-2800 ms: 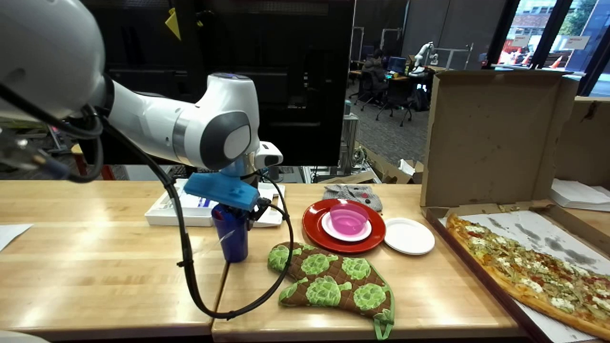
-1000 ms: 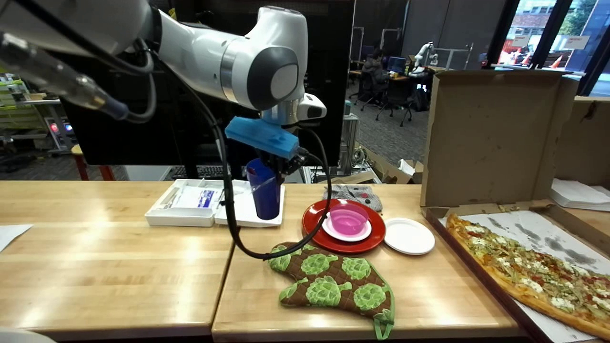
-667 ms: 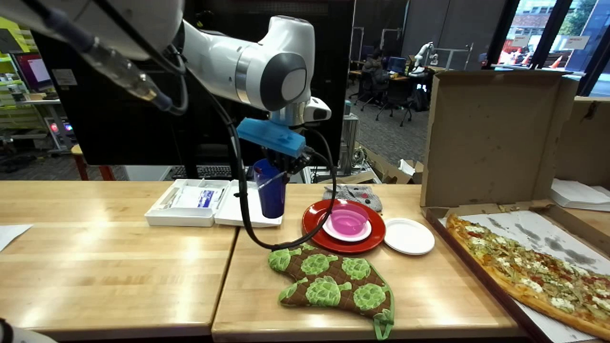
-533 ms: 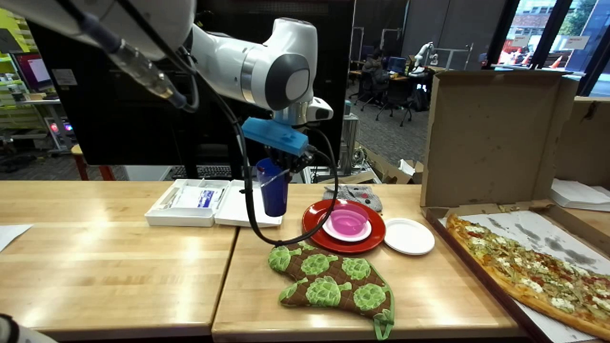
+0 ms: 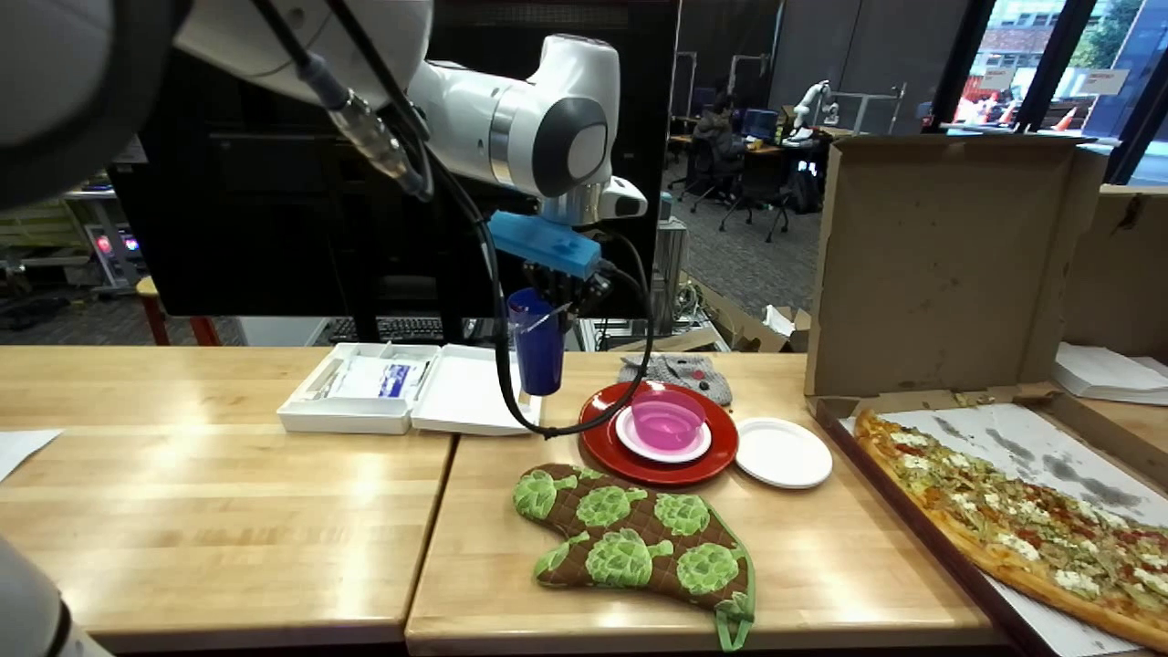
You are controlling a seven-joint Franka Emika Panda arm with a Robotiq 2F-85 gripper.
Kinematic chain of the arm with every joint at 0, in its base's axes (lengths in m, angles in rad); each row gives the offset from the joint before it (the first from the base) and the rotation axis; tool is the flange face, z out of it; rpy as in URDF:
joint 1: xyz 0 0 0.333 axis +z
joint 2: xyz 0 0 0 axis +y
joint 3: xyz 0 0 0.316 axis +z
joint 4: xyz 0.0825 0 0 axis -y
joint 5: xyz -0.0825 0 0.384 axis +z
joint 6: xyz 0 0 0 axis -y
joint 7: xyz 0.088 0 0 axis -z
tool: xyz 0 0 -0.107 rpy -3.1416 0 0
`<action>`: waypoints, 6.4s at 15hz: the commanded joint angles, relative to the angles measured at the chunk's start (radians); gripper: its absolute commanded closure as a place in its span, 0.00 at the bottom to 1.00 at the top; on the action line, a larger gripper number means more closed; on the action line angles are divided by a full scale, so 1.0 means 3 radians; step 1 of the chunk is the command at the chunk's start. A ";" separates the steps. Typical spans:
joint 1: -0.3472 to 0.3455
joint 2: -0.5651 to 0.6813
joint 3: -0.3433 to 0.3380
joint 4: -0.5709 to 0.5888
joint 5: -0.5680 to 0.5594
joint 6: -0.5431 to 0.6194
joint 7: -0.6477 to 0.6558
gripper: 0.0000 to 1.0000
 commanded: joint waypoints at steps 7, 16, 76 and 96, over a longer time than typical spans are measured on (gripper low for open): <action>0.0010 0.0479 0.0093 0.0670 -0.0036 -0.0225 0.0218 0.98; 0.0013 0.0758 0.0103 0.1082 -0.0062 -0.0337 0.0272 0.98; -0.0066 0.1161 0.0110 0.0931 0.0000 0.0266 0.0206 0.98; -0.0211 -0.0041 -0.0045 -0.0186 0.0106 0.0465 0.0152 0.00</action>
